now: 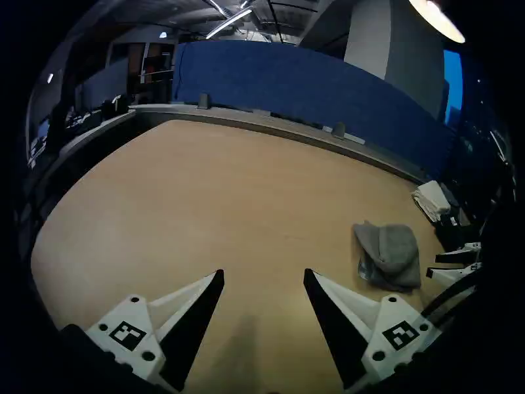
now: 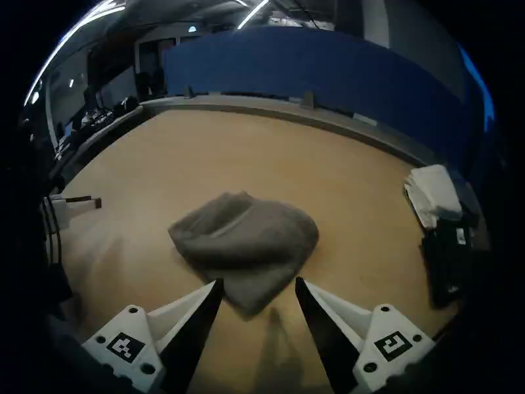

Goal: Fold towel

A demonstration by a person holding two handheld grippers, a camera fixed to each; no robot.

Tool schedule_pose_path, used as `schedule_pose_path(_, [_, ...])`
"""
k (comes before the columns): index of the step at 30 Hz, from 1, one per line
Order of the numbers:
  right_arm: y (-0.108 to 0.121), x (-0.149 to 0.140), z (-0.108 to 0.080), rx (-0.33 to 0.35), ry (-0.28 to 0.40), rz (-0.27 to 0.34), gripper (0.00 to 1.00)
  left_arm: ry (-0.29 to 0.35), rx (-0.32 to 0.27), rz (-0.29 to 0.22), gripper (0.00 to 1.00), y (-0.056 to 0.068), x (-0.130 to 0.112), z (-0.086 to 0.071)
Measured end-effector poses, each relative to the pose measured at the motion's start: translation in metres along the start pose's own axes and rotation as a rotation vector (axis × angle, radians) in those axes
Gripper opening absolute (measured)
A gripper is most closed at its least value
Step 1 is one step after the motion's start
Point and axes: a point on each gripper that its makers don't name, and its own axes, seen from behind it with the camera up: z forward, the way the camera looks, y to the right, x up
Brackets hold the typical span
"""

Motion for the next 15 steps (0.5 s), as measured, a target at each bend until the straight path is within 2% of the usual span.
schedule_pose_path(6, [-0.008, -0.030, 0.008, 0.008, -0.043, 0.083, 0.79, -0.008, -0.003, 0.044, 0.90, 0.002, -0.008, -0.008])
schedule_pose_path(12, [-0.018, -0.036, 0.031, -0.009, -0.061, 0.163, 0.74, -0.019, 0.000, 0.050, 0.90, -0.003, -0.018, -0.015])
schedule_pose_path(13, [-0.020, -0.035, 0.034, -0.009, -0.065, 0.166, 0.66, -0.021, 0.001, 0.052, 0.90, -0.004, -0.019, -0.016])
schedule_pose_path(15, [-0.024, -0.034, 0.041, -0.011, -0.072, 0.171, 0.36, -0.024, 0.002, 0.056, 0.90, -0.006, -0.021, -0.018])
